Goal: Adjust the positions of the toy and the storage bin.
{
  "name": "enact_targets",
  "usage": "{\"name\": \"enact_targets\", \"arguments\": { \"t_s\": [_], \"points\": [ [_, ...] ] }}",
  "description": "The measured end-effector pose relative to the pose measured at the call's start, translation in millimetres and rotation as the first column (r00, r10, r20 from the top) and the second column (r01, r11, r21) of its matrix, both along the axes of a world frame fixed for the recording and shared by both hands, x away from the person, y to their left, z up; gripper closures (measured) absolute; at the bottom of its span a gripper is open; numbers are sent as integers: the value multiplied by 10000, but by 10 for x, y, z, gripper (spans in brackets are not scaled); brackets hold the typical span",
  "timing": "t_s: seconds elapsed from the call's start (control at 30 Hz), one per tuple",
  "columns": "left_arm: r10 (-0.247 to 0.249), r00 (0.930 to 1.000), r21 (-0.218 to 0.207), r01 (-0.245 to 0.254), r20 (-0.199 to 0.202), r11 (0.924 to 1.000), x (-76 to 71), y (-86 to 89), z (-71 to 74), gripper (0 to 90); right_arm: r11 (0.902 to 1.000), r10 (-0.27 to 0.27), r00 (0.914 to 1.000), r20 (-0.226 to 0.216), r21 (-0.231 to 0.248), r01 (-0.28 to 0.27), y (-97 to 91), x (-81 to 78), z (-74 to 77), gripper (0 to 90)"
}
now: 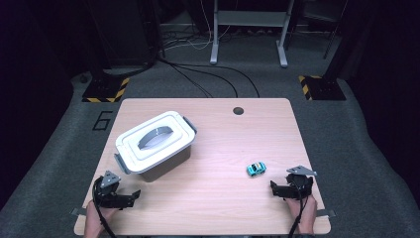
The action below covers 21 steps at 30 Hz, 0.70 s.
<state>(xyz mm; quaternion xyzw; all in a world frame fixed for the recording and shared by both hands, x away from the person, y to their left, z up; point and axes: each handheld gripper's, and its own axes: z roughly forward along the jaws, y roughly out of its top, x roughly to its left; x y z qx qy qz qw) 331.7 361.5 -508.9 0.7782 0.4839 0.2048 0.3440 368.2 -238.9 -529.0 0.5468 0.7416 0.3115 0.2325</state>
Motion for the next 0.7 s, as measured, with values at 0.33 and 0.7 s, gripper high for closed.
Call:
{"name": "enact_targets", "arguments": {
  "t_s": [0.33, 0.7],
  "points": [
    [-440, 9990, -48, 440, 9, 9990, -60, 26, 258, 0, 10000, -38, 10000, -10, 17, 38, 4, -3, 0, 2],
    [-858, 9946, 16, 858, 590, 9963, -79, -5, 732, 0, 10000, 2, 10000, 1, 3, -2, 0, 0, 0, 2]
  ]
}}
